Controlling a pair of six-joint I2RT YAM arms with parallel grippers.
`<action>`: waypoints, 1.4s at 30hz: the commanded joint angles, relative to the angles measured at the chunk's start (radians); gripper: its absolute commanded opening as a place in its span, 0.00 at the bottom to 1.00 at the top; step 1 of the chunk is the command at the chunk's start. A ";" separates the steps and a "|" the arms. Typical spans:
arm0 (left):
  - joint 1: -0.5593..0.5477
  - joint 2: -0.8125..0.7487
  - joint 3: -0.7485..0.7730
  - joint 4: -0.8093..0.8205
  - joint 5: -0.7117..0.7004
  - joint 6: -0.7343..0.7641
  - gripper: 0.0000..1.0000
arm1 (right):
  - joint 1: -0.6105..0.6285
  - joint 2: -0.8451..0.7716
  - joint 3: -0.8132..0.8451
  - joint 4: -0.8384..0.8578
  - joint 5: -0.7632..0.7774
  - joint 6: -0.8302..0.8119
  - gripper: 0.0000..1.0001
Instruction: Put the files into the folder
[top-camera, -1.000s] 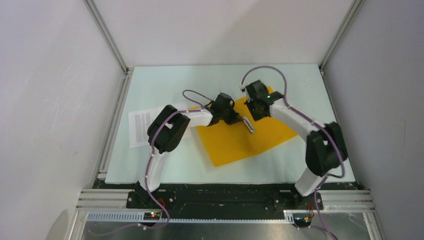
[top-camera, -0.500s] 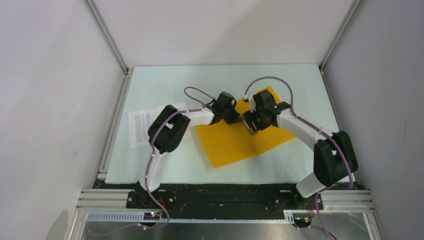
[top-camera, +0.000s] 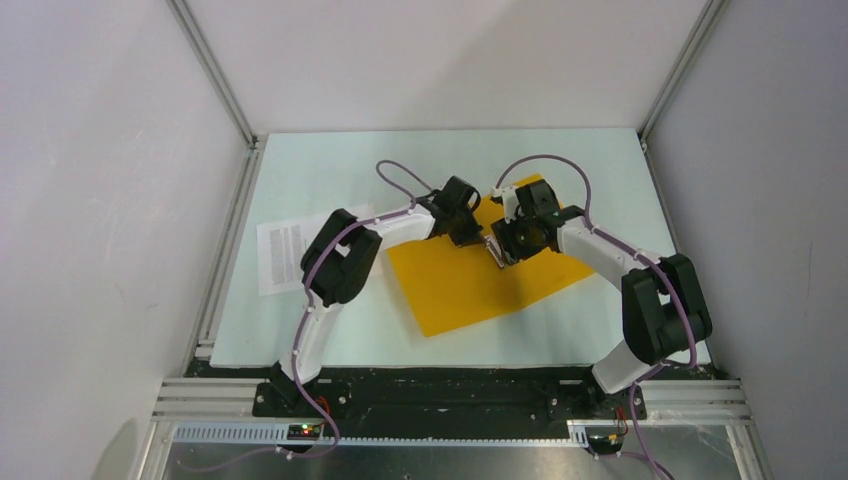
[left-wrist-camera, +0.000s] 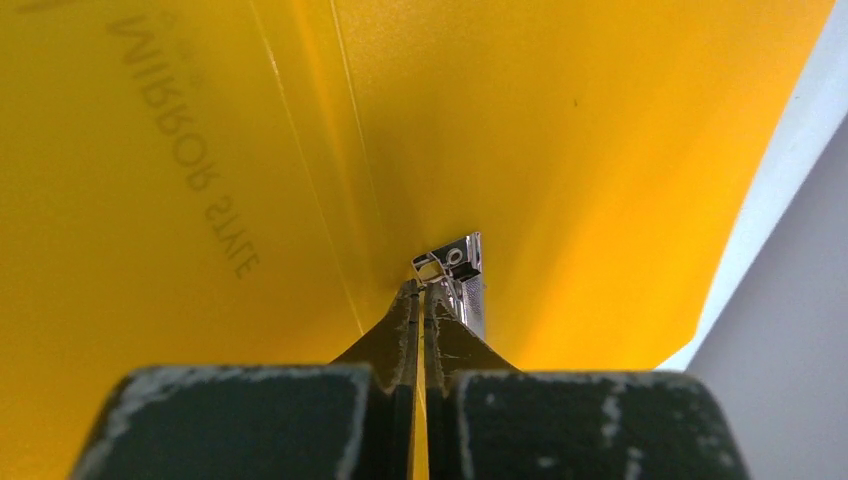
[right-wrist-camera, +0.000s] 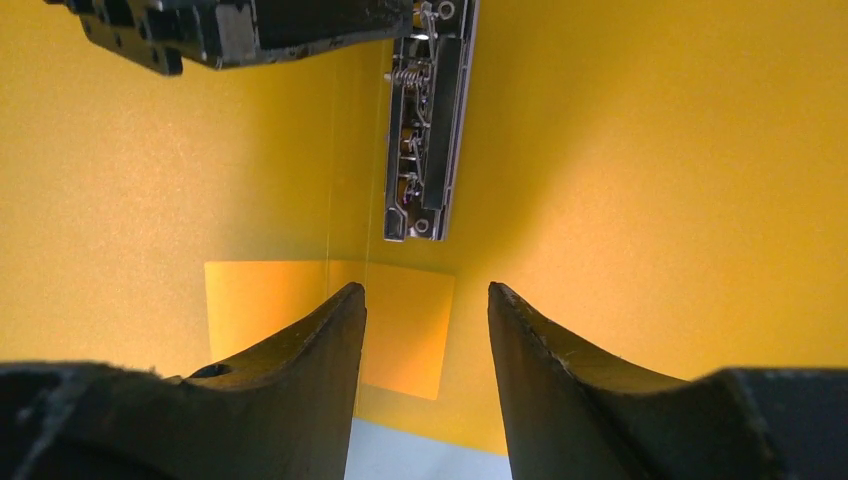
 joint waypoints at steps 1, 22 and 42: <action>0.009 -0.027 -0.009 -0.234 -0.123 0.150 0.00 | 0.008 0.013 0.019 0.068 -0.026 0.020 0.53; 0.017 -0.009 0.037 -0.203 -0.106 0.151 0.42 | 0.028 0.098 0.043 0.070 -0.135 0.132 0.54; 0.020 0.006 0.044 -0.193 -0.072 0.092 0.03 | 0.145 0.072 0.064 0.154 -0.037 0.011 0.41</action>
